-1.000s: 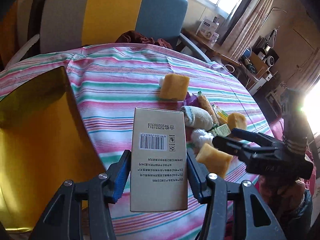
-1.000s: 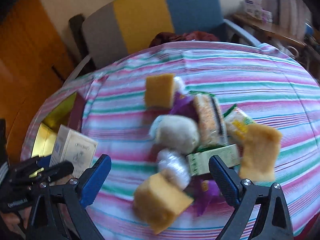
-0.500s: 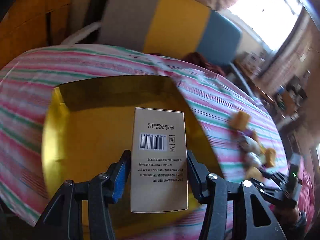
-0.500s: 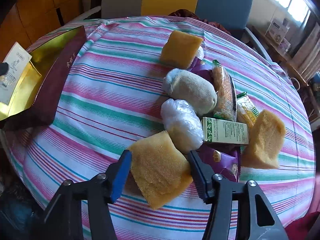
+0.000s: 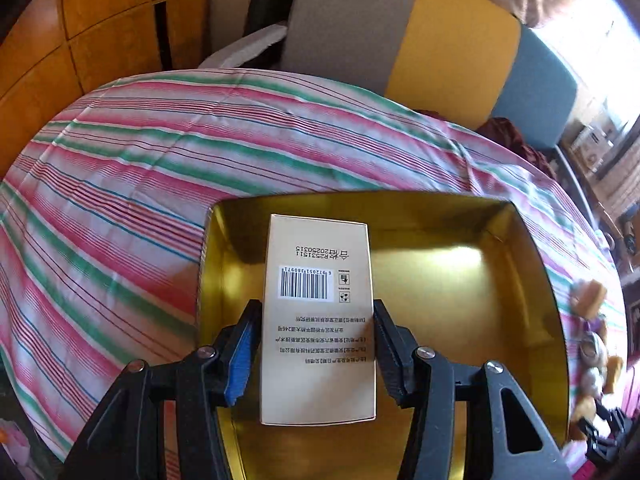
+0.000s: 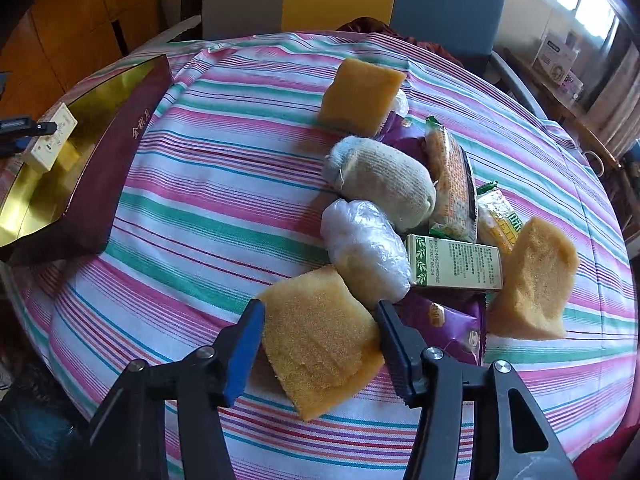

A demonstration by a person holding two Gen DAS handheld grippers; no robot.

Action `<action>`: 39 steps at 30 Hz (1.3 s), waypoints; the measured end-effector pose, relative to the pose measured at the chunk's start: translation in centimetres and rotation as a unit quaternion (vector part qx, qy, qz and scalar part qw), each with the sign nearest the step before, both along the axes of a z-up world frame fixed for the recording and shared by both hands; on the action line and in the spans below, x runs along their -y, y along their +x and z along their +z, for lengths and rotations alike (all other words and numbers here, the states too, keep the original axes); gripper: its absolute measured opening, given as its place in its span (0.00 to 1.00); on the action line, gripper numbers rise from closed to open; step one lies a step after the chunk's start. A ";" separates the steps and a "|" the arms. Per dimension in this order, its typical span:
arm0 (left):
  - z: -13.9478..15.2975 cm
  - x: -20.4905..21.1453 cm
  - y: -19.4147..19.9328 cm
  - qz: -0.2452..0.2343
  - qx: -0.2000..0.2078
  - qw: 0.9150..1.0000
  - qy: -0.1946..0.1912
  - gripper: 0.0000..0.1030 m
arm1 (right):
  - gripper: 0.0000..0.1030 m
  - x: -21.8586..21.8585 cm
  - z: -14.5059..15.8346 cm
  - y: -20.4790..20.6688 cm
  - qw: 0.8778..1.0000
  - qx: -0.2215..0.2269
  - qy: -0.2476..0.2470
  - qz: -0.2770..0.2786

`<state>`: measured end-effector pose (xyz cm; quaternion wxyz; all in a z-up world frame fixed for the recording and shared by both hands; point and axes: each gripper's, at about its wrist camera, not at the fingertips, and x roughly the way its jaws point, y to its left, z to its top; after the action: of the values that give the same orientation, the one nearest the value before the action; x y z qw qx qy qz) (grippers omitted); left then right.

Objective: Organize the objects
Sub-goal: 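Carry the white box with the left tool into the gold tray and release, then grasp a yellow sponge with the right tool and place it in the tray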

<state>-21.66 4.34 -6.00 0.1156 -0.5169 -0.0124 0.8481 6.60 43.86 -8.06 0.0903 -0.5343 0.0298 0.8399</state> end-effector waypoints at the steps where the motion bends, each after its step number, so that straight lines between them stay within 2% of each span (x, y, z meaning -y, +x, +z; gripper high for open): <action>1: -0.1 0.0 -0.5 0.006 0.000 1.000 -0.002 0.52 | 0.55 0.0 0.0 0.0 1.000 0.000 0.000 0.000; 6: -1.1 0.7 -2.2 0.057 0.011 0.998 -0.008 0.53 | 0.55 0.1 -0.1 -0.2 1.000 -0.001 0.000 0.001; 8: -1.4 0.9 -2.4 0.077 0.009 0.997 -0.023 0.51 | 0.55 0.1 -0.1 -0.2 1.000 -0.002 0.001 0.001; 11: -0.9 0.9 -2.1 0.078 0.002 0.997 -0.028 0.52 | 0.55 0.1 -0.2 -0.3 1.000 -0.003 0.000 0.001; 15: 1.0 1.1 -1.2 0.065 -0.010 0.998 -0.025 0.60 | 0.55 0.1 -0.2 -0.3 1.000 -0.004 0.000 0.001; 18: 2.4 1.6 -0.1 0.061 -0.019 0.998 -0.014 0.60 | 0.54 0.1 -0.2 -0.3 1.000 -0.006 -0.002 -0.002; 25: 5.1 2.5 6.6 0.048 -0.086 0.995 -0.017 0.60 | 0.53 -0.3 0.8 0.4 0.999 -0.026 -0.029 -0.018; 32: 4.8 2.0 13.2 0.028 -0.110 0.993 -0.016 0.60 | 0.53 -0.2 1.1 0.8 0.998 -0.029 -0.036 -0.036; 39: 5.0 1.7 16.7 0.016 -0.119 0.993 -0.008 0.60 | 0.53 1.3 3.6 1.1 0.994 -0.074 -0.054 -0.052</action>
<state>-4.98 2.60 -1.05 0.0988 -0.4126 0.0004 0.9055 7.75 42.51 -4.48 0.1029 -0.4728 0.1093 0.8683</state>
